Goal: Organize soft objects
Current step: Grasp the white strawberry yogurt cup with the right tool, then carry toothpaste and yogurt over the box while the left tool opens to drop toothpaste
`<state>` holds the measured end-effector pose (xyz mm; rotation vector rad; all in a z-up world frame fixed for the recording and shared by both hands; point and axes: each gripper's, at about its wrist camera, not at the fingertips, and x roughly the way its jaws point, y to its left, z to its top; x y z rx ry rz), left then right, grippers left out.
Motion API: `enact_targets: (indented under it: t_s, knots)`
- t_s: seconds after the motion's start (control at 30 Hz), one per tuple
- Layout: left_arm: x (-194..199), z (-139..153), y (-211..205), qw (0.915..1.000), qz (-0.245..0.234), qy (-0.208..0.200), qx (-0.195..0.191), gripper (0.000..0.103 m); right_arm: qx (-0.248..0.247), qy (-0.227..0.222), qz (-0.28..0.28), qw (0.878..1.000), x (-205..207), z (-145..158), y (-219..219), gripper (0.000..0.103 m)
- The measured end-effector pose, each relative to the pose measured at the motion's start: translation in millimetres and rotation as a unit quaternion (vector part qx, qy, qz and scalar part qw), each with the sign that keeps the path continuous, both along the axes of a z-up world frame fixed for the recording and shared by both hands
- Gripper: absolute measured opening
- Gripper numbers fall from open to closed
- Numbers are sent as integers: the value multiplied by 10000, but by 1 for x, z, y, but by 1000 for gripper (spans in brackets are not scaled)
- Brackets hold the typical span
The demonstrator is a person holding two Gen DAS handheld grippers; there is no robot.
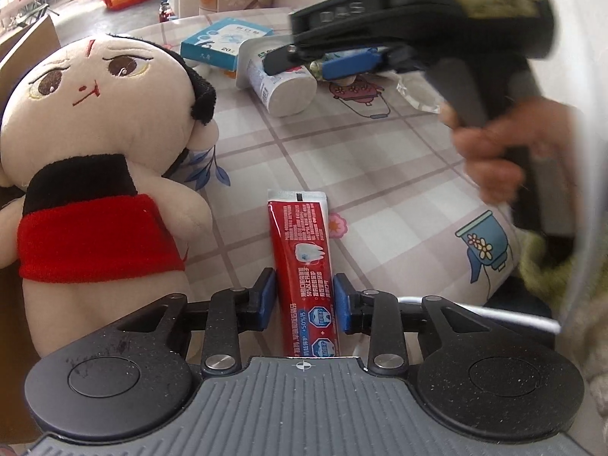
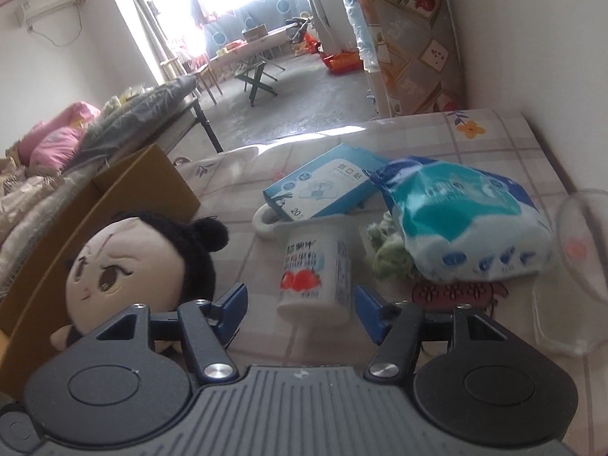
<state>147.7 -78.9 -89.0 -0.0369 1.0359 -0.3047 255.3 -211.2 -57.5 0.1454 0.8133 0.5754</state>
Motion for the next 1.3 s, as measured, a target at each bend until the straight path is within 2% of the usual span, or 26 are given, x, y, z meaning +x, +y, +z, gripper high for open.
enact_targets:
  t_s: [0.23,0.33,0.47,0.73,1.03,1.17,1.3]
  knots:
    - [2,-1,3,10000,-10,20,-97,31,-295,199,174,9992,35,-9,22,63]
    - [2,-1,2,9999,-20,12,-109,30,-437,346,161,9983,40,-18,26,54]
    - [1,-2,2,9999,-34,-60,-113,30,-247,361,73,9990,35,-20,17,52]
    - [-1,0,12,9993,24,-23,-363,29,611,544,-229,9964,3,-12,-33,51]
    - [-11,6,18,9969,85,0,-789,29,1450,588,-566,9861,-47,-1,-88,51]
    - [-23,17,19,9960,57,-126,-884,29,1889,485,-691,9783,-69,9,-103,51]
    - [-38,32,25,9945,116,-313,-990,29,2103,306,-742,9743,-85,22,-110,51]
